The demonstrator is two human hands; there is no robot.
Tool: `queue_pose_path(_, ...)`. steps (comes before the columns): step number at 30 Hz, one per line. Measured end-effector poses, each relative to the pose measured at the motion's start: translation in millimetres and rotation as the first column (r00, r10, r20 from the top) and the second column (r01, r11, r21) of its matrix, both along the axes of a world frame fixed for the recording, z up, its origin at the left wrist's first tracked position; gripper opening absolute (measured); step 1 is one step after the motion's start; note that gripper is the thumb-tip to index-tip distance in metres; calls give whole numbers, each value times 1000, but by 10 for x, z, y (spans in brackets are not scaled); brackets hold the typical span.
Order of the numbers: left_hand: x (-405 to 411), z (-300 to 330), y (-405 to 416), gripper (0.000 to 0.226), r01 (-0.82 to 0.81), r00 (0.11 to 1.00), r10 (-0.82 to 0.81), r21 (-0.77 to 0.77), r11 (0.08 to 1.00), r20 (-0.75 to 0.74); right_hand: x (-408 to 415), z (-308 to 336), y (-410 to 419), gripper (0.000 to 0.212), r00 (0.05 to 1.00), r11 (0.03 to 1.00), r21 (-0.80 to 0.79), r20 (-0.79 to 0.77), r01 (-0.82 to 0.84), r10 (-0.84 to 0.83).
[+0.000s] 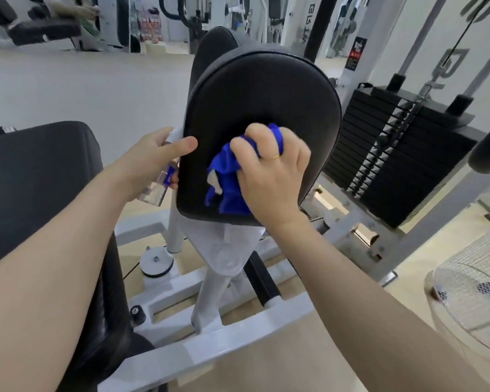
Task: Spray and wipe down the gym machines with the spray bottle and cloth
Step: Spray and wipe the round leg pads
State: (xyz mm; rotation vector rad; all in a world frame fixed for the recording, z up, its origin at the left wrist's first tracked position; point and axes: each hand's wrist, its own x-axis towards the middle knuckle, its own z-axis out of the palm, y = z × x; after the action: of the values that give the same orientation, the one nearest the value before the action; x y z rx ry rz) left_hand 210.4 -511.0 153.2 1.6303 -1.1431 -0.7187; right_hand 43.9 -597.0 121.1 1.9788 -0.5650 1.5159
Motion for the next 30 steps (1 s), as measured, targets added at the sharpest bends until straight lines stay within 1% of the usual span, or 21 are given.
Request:
queue_pose_path(1,7,-3,-16,28,-5,1000,5,-7,1000,-5,-7,-97,-1,20,996,999,-44,-86,1,-4)
queue_pose_path(3,26,4,-25,42,-33,999,33,6,999,0,-29,-74,-69,21,972,996,-91,-237,-25,3)
queue_pose_path(4,40,16,-21,47,-50,999,50,16,999,9,-32,2,-95,21,964,994,-100,-268,-32,4)
queue_pose_path(5,53,19,-13,47,-48,999,48,23,999,16,-36,82,-106,20,966,995,-95,-258,-30,4)
queue_pose_path(7,70,36,14,45,-47,999,46,17,999,9,-36,231,-104,14,991,998,-56,-134,-5,-2)
queue_pose_path(10,87,0,11,61,-71,997,71,35,997,4,-37,471,-89,12,997,999,-1,65,43,-43)
queue_pose_path(11,80,-7,7,58,-78,997,78,42,996,9,-34,538,-95,12,993,998,49,110,29,-34)
queue_pose_path(12,71,-10,-4,49,-78,997,78,38,996,7,-17,577,-98,13,988,995,100,152,-6,-10)
queue_pose_path(14,38,4,-5,34,-68,998,68,15,998,-6,58,509,-82,11,983,992,118,182,-51,29)
queue_pose_path(15,28,5,-6,30,-62,998,62,5,998,-8,88,403,-59,10,988,994,94,150,-50,36)
queue_pose_path(16,16,24,-11,27,-59,998,59,-11,998,-12,98,283,-48,10,996,997,62,80,-49,44)
queue_pose_path(18,16,37,5,22,-63,998,62,-18,998,-14,85,69,-38,15,993,998,42,-103,-56,60)
queue_pose_path(20,-26,51,24,18,-65,998,65,-26,998,3,-7,87,-60,22,966,998,-2,-252,-58,55)
queue_pose_path(22,-57,59,57,17,-77,997,77,-40,996,12,-93,287,-112,10,950,994,-88,-310,-70,39)
queue_pose_path(23,-61,63,60,22,-76,997,77,-34,997,20,-143,405,-152,5,961,992,-120,-278,-51,15)
queue_pose_path(24,-60,61,56,31,-78,996,78,-21,997,31,-196,520,-197,10,978,991,-133,-209,-11,-17)
queue_pose_path(26,-69,54,53,49,-107,992,105,28,994,66,-280,683,-251,14,996,996,-55,-55,73,-76)
queue_pose_path(27,-81,54,51,50,-114,990,110,40,993,83,-295,671,-253,13,995,995,-2,3,96,-96)
queue_pose_path(28,-94,55,45,44,-104,991,100,39,994,91,-287,595,-230,13,993,994,29,36,108,-109)
queue_pose_path(29,-109,70,47,35,-88,993,86,29,996,85,-256,467,-198,14,994,994,39,25,105,-106)
queue_pose_path(30,-118,74,43,30,-70,995,69,14,997,65,-226,298,-158,15,995,995,29,-37,95,-94)
